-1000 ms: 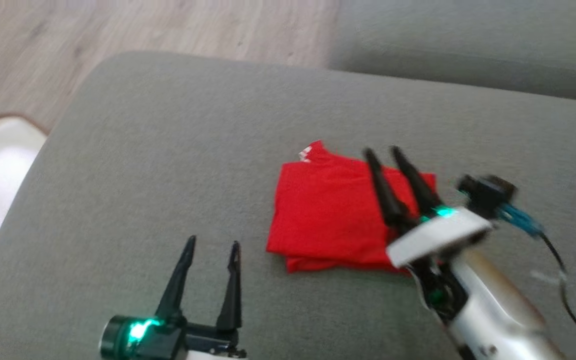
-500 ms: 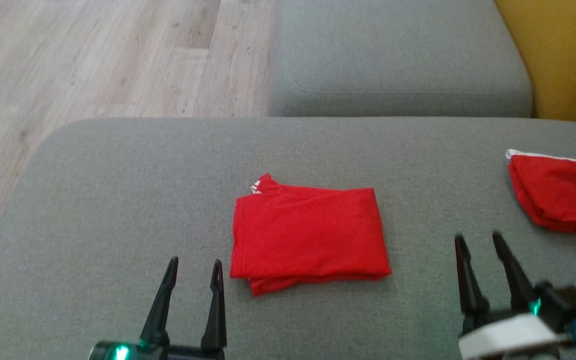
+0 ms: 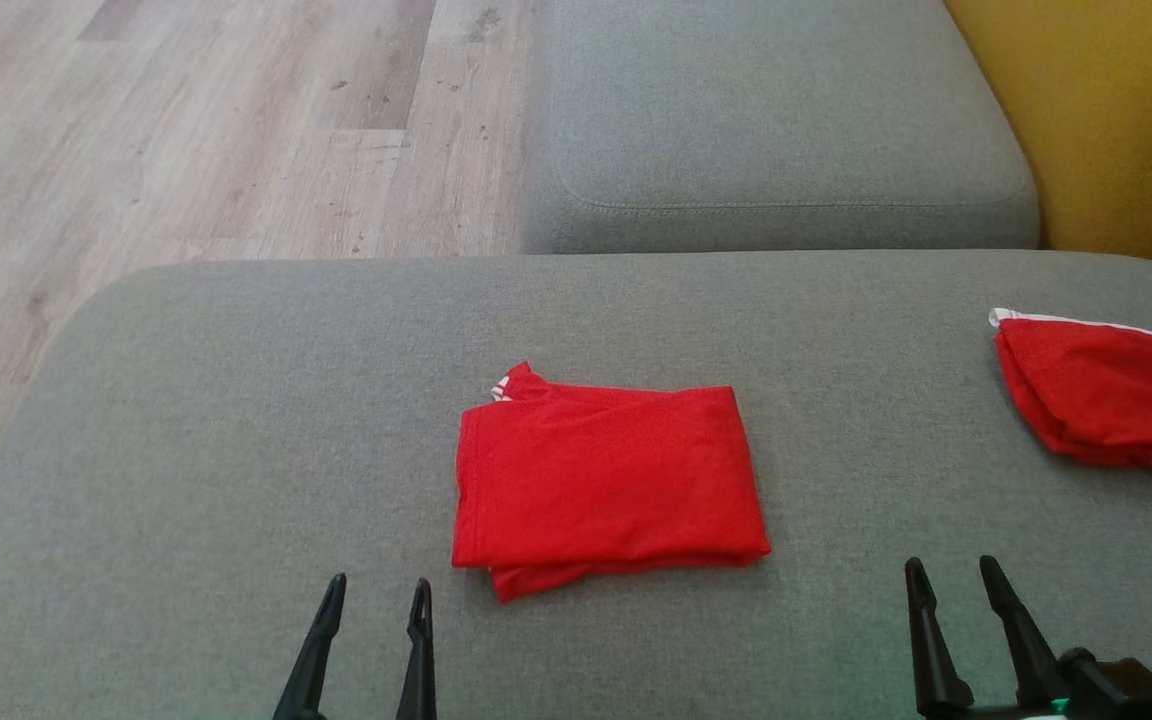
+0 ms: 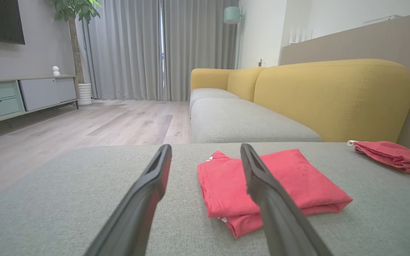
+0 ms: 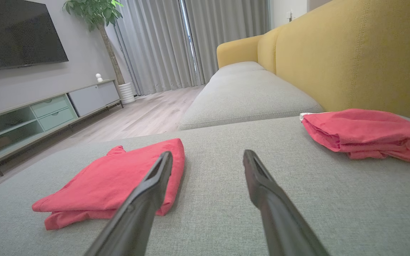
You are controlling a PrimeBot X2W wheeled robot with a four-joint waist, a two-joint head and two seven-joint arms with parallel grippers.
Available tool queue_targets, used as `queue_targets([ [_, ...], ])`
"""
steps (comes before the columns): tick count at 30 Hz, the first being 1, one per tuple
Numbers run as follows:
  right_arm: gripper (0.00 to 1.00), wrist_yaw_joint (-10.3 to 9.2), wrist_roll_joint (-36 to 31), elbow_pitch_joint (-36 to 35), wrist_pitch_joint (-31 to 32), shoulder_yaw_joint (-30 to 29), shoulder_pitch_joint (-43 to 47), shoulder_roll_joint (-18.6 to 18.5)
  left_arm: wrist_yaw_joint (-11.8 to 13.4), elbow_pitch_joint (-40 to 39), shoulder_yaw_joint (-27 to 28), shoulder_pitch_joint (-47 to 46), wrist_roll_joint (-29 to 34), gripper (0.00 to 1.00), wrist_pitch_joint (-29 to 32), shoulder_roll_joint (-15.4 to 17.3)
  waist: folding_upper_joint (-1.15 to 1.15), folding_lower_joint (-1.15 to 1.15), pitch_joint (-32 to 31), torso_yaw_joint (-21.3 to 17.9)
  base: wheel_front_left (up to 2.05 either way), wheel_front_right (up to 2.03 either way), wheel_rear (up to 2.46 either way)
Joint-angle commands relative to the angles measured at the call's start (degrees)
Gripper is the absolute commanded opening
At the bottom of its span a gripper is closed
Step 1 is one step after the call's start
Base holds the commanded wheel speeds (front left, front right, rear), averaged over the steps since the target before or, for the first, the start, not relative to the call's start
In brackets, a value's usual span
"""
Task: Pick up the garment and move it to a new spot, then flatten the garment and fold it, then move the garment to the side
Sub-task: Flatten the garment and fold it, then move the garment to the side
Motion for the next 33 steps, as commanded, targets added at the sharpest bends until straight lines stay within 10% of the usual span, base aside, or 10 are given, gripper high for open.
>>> queue_targets([
  [1, 1.0, 0.4, -0.24, -2.11, -0.67, 1.52, -1.94, -0.53, -0.29, -1.53, 2.31, -2.29, 0.85, 1.0, -0.46, -0.78, 0.0, 0.01, -0.03, -0.06, 0.0, 0.0, 0.0],
  [33, 1.0, 0.4, 2.47, 6.13, -0.13, 8.34, -11.18, -2.86, 0.26, -1.06, -0.26, -4.15, 0.32, 1.0, -0.46, -0.88, 0.0, 0.01, 7.44, 2.46, 0.0, 0.0, 0.0],
])
